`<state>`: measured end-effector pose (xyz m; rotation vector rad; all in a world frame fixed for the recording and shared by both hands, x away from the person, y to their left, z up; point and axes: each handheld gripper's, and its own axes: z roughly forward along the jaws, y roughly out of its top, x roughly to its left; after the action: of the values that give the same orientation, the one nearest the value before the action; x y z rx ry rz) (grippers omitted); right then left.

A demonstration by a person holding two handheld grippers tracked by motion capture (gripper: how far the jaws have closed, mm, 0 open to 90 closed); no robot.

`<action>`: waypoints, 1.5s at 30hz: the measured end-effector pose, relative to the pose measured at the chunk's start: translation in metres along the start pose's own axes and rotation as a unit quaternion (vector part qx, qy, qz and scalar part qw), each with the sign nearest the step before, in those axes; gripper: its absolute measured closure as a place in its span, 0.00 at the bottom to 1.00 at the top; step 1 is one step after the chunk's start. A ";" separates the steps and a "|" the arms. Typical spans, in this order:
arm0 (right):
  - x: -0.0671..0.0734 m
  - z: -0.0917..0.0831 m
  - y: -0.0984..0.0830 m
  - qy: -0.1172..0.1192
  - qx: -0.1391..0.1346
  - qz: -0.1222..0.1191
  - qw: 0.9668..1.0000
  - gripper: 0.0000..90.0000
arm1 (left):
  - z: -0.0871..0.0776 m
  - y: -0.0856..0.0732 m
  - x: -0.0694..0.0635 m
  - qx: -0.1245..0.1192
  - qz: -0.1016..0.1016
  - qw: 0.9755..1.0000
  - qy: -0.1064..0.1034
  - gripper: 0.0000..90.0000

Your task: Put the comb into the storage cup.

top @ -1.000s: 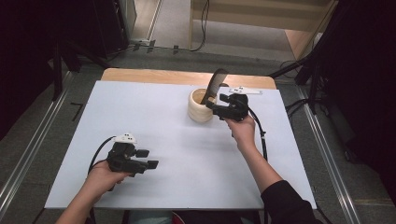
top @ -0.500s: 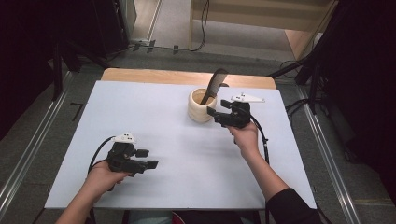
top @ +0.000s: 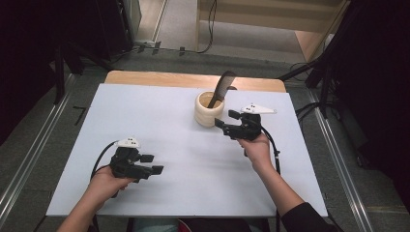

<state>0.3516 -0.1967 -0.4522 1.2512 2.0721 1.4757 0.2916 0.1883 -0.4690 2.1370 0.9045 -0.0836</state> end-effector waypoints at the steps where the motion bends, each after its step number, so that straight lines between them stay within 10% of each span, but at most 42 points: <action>1: 0.001 -0.001 -0.001 -0.001 -0.001 -0.001 1.000 0.27 | 0.000 0.000 0.000 -0.001 0.000 1.000 0.000 0.38; 45: 0.019 -0.053 -0.040 0.043 0.007 -0.020 0.999 0.26 | -0.004 0.000 0.001 -0.016 -0.006 1.000 -0.009 0.38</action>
<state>0.2862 -0.2176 -0.4600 1.1644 2.1515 1.5251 0.2915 0.1916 -0.4663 2.0980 0.9015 -0.0930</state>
